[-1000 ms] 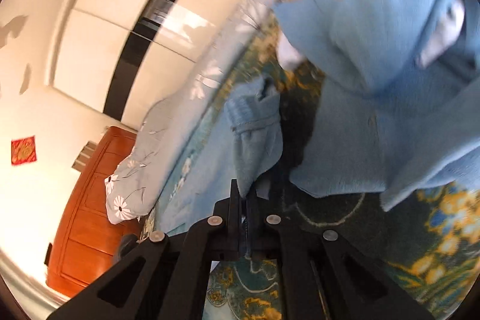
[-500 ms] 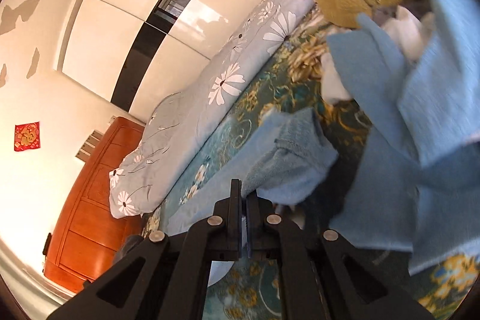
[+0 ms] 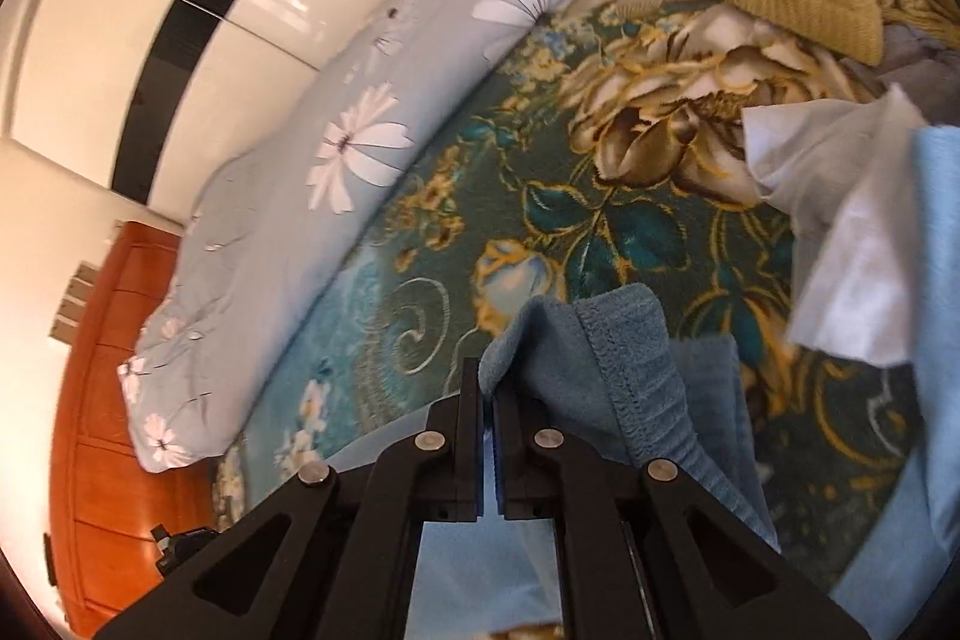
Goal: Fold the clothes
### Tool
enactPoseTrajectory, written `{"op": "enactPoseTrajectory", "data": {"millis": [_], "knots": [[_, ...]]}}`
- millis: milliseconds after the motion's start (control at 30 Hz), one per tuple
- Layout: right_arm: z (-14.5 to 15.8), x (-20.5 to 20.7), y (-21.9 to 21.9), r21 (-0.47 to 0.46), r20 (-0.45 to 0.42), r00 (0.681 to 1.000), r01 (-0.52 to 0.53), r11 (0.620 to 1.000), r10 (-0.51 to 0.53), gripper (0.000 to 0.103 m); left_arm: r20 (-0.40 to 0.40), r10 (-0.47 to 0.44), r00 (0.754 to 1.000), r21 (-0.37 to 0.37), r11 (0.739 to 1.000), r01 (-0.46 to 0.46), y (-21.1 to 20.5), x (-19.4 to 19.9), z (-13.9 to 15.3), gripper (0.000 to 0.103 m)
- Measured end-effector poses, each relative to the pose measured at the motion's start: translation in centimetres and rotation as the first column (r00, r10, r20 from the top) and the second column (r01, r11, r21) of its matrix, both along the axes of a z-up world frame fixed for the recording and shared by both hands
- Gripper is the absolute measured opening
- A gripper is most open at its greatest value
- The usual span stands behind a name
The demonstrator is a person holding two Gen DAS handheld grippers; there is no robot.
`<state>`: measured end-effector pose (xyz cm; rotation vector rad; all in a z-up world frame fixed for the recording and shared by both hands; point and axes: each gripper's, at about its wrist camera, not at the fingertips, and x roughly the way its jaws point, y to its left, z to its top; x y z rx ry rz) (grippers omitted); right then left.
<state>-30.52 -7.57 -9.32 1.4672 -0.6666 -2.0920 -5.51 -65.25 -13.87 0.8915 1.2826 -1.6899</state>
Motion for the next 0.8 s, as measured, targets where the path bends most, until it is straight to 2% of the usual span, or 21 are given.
{"op": "enactPoseTrajectory", "data": {"millis": [100, 167, 233, 300, 333, 367, 400, 433, 467, 567, 633, 667, 767, 800], "knots": [[-1.3, -1.4, -0.7, 0.029, 0.018, 1.0, 0.006, 1.0, -0.007, 0.003, -0.053, -0.045, 0.998, 0.021, 0.999, 0.046, -0.9, -2.4, -1.6, 0.006], [-1.7, -1.8, -1.0, 0.044, 0.012, 1.0, -0.005, 0.999, 0.004, 0.003, -0.09, -0.106, 0.99, -0.017, 0.994, 0.105, -1.0, -3.1, -1.6, 0.009], [-1.9, -2.1, -1.2, 0.055, -0.004, 1.0, -0.019, 0.998, 0.019, 0.003, -0.131, -0.173, 0.976, -0.07, 0.984, 0.165, -0.8, -3.2, -1.1, 0.02], [-1.7, -2.0, -1.5, 0.063, -0.034, 0.999, -0.035, 0.997, 0.037, 0.003, -0.175, -0.197, 0.965, -0.1, 0.978, 0.182, -0.6, -2.5, -0.5, 0.045], [-1.4, -1.7, -1.5, 0.059, -0.06, 0.997, -0.043, 0.997, 0.047, 0.003, -0.19, -0.209, 0.959, -0.113, 0.975, 0.19, -0.3, -2.0, 0.0, 0.047], [-1.0, -1.3, -1.5, 0.052, -0.091, 0.994, -0.052, 0.997, 0.057, 0.009, -0.195, -0.224, 0.955, -0.129, 0.971, 0.202, 0.1, -1.6, 0.5, 0.05], [-0.5, -0.9, -1.4, 0.045, -0.122, 0.99, -0.061, 0.997, 0.066, 0.027, -0.199, -0.239, 0.95, -0.144, 0.966, 0.213, 0.6, -1.2, 1.0, 0.053], [-0.1, -0.4, -1.4, 0.038, -0.153, 0.985, -0.071, 0.997, 0.076, 0.041, -0.176, -0.263, 0.949, -0.168, 0.957, 0.235, 1.2, -1.0, 1.6, 0.055], [0.2, 0.4, -1.0, 0.032, -0.171, 0.982, -0.079, 0.996, 0.083, 0.061, -0.126, -0.294, 0.948, -0.194, 0.944, 0.267, 2.1, -0.7, 1.9, 0.058], [0.9, 3.5, 0.8, 0.016, -0.204, 0.973, -0.103, 0.995, 0.104, 0.063, 0.028, -0.362, 0.932, -0.237, 0.903, 0.359, 4.9, 0.8, 2.1, 0.06], [1.4, 5.6, 1.9, 0.005, -0.227, 0.967, -0.119, 0.993, 0.117, 0.063, 0.096, -0.361, 0.928, -0.206, 0.905, 0.373, 5.4, 1.7, 1.0, 0.06], [1.6, 6.6, 2.5, 0.0, -0.238, 0.963, -0.127, 0.992, 0.123, 0.064, 0.084, -0.348, 0.934, -0.174, 0.918, 0.358, 4.9, 1.7, -0.1, 0.06], [2.3, 9.8, 4.2, -0.015, -0.272, 0.952, -0.152, 0.988, 0.142, 0.064, -0.077, -0.297, 0.952, -0.065, 0.954, 0.292, 3.9, 3.0, -2.1, 0.061], [1.8, 10.1, 5.2, -0.035, -0.249, 0.961, -0.13, 0.991, 0.118, 0.064, -0.108, -0.28, 0.954, -0.051, 0.96, 0.276, 3.7, 3.3, -2.3, 0.062]]}}
